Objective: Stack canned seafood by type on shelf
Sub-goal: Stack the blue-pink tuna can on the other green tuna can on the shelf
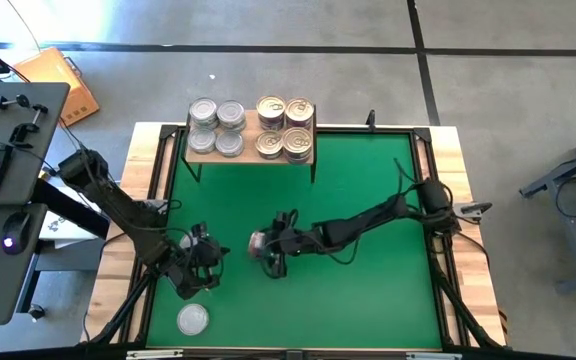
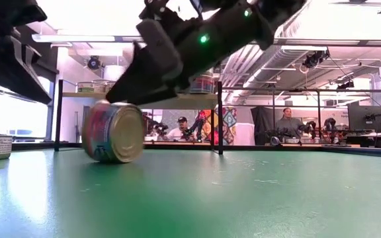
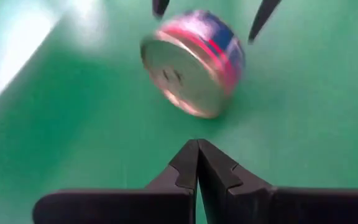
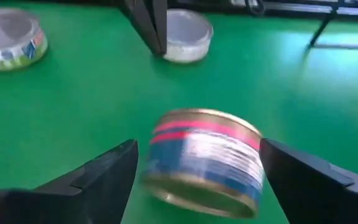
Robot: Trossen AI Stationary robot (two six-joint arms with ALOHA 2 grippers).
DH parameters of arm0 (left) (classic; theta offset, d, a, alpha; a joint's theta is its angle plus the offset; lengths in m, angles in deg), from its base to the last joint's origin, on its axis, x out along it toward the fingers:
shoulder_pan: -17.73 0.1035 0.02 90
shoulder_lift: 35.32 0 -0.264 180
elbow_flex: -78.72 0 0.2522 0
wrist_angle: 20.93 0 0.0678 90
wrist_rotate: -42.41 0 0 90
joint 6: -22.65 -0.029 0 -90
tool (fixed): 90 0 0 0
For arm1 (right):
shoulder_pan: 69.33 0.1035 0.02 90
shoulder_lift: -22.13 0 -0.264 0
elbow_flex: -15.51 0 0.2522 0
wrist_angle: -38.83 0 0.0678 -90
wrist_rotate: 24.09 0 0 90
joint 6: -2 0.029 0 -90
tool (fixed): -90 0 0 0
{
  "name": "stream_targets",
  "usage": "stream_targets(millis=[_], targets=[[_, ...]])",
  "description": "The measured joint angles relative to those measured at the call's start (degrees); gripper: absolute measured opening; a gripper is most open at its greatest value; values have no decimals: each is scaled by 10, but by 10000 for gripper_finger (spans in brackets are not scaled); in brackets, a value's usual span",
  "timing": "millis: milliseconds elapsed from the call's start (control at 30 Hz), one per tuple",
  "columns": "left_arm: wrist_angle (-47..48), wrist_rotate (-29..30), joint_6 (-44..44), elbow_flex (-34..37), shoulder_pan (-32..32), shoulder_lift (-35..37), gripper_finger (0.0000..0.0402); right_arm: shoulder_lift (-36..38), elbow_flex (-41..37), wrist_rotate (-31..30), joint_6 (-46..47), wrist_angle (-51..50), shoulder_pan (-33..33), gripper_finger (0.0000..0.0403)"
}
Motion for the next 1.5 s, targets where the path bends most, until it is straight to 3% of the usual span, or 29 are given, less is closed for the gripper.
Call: stream_targets(millis=[200,367,500,667,933,1167,1367,1500], targets=[[-33,-6,14,22,0,0,0,14,0,12,16,-62,-5,325],[-73,28,14,44,13,0,0,13,-1,33,30,-83,-5,325],[-153,34,-25,69,40,0,0,13,-1,45,29,-85,4,325],[-206,24,-95,79,61,0,0,13,-1,17,23,-102,17,326],[-205,22,-100,79,64,0,0,25,0,-29,-51,-97,29,326],[-217,-4,-118,80,75,0,0,6,48,22,-150,-97,-2,326],[-280,-10,-176,80,89,0,0,-25,96,136,-216,-111,-36,326],[-310,-10,-210,80,99,-1,0,-35,105,172,-243,-116,-48,326]])
